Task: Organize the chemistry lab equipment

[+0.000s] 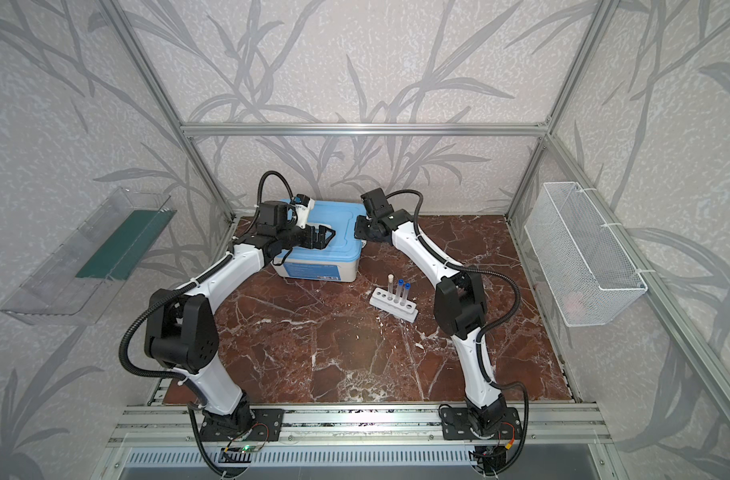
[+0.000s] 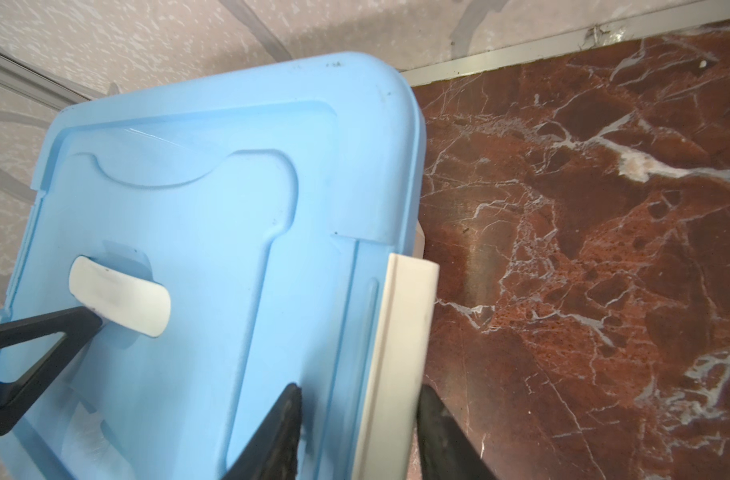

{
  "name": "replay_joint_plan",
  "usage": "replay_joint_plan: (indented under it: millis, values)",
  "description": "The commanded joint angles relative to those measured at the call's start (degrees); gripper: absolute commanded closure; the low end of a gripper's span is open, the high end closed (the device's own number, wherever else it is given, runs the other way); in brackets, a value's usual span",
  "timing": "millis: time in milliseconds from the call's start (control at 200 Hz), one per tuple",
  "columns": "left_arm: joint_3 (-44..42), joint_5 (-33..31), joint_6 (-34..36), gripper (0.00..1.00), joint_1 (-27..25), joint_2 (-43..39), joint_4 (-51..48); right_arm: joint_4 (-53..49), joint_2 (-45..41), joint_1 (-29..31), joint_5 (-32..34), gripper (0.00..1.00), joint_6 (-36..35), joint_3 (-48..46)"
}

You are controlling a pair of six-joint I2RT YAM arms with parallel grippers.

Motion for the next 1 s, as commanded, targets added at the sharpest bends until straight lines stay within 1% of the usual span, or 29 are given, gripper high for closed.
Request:
replay_joint_plan:
  millis: [0,235,465,690,875,1000]
  values:
    - [-1.62,1.2,-1.48,0.01,0.55,-0.95,-0.97,-1.58,1.49,0.21,0.64,0.57,-0.14,1.59]
    - [-2.18,1.71,-2.03,0.0,0.68,-1.21,0.05,-4.28,3.79,0.51,1.87,0.61,-0.23,4.93]
    - [-2.6,2.36,-2.56,0.01,1.05,-1.48,0.95,-7.46,5.86,1.02,4.07,0.67,0.04,8.4]
    - [-2.95,2.9,-2.91,0.01,1.14,-1.72,1.63,-9.23,7.17,1.27,5.05,0.7,0.39,10.12]
    - [-2.23,2.94,-3.09,0.01,1.3,-2.66,1.32,-9.39,7.03,1.37,4.21,0.69,0.57,11.79]
    - [-1.66,2.07,-3.43,0.01,1.31,-3.66,0.52,-9.9,6.85,1.36,3.34,0.6,-0.29,14.17]
